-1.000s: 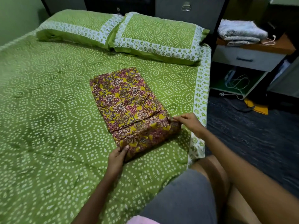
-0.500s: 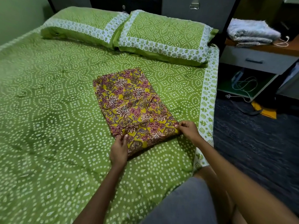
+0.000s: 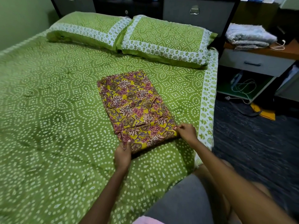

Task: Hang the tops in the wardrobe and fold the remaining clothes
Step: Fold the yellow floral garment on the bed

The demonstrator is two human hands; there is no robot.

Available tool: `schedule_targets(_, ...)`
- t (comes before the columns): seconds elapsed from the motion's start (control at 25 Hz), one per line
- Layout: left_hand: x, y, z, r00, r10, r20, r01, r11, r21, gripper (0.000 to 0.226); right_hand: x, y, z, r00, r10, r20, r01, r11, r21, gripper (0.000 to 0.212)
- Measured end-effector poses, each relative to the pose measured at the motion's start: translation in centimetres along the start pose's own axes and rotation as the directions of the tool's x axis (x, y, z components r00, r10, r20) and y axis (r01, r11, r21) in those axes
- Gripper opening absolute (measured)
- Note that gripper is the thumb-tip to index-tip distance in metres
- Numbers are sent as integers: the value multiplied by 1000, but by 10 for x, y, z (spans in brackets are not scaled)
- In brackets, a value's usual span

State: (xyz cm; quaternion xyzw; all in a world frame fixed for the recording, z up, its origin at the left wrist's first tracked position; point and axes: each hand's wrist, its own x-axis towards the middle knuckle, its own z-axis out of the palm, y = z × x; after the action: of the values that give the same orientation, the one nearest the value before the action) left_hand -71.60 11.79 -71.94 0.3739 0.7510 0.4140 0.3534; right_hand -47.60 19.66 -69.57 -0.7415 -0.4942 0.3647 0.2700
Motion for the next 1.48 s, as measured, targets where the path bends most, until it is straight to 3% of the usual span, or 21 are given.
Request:
schedule_targets(0.08, 1, -4, -32, 999, 45, -1, -45, 997, 61, 21, -27, -1, 8, 980, 121, 157, -125, 992, 18, 26)
schedule_targets(0.2, -6, -32, -85, 991, 107, 78, -123, 961, 247, 19, -81, 9, 23, 879, 239, 413, -243, 969, -42, 21)
schedule_targets(0.28, -10, -50, -105, 984, 112, 139, -155, 923, 353, 22, -99, 11, 28, 848, 247, 468, -278, 961, -3, 18)
schedule_targets(0.48, 2, -46, -96, 991, 110, 72, -128, 933, 337, 29, -98, -5, 44, 963, 179, 202, -197, 978, 68, 32)
schedule_targets(0.64, -6, -36, -92, 952, 304, -30, -282, 911, 299, 20, -107, -4, 62, 992, 68, 109, -70, 997, 17, 10)
schedule_targets(0.72, -5, -39, -92, 928, 371, -24, -346, 887, 305, 17, -107, 1, 62, 995, 38, 90, -49, 991, 123, 22)
schedule_targets(0.96, 9, -47, -85, 951, 308, 12, -274, 827, 491, 31, -99, 1, 61, 997, 15, 70, -24, 992, 125, 7)
schedule_targets(1.04, 6, -39, -85, 966, 259, 7, -216, 788, 577, 35, -100, -1, 58, 1000, 18, 3, -17, 997, -70, 7)
schedule_targets(1.12, 5, -28, -84, 928, 370, -33, -258, 706, 660, 38, -102, -7, 63, 955, -177, -237, 92, 939, -330, 16)
schedule_targets(1.16, 6, -25, -79, 864, 503, -23, -364, 655, 662, 35, -105, -14, 69, 881, -350, -319, 220, 899, -379, 17)
schedule_targets(1.2, 7, -21, -72, 793, 608, 33, -491, 606, 626, 32, -108, -23, 78, 825, -477, -303, 348, 852, -391, 21)
schedule_targets(1.24, 7, -19, -63, 749, 643, 158, -604, 565, 563, 36, -112, -27, 89, 826, -544, -151, 462, 805, -371, 29)
schedule_targets(1.28, 7, -20, -54, 718, 603, 347, -686, 528, 501, 44, -118, -29, 101, 839, -529, 128, 537, 767, -352, 42)
schedule_targets(1.32, 5, -24, -48, 687, 506, 521, -726, 486, 487, 54, -121, -24, 112, 801, -428, 418, 586, 703, -402, 55)
schedule_targets(1.36, 7, -34, -45, 661, 400, 635, -748, 422, 512, 62, -118, -17, 117, 743, -329, 583, 639, 607, -473, 67)
schedule_targets(1.4, 12, -44, -47, 651, 331, 684, -757, 357, 548, 66, -111, -7, 119, 708, -287, 645, 681, 522, -514, 77)
schedule_targets(1.48, 27, -56, -56, 668, 337, 664, -744, 287, 603, 67, -88, 8, 111, 727, -294, 620, 677, 459, -576, 88)
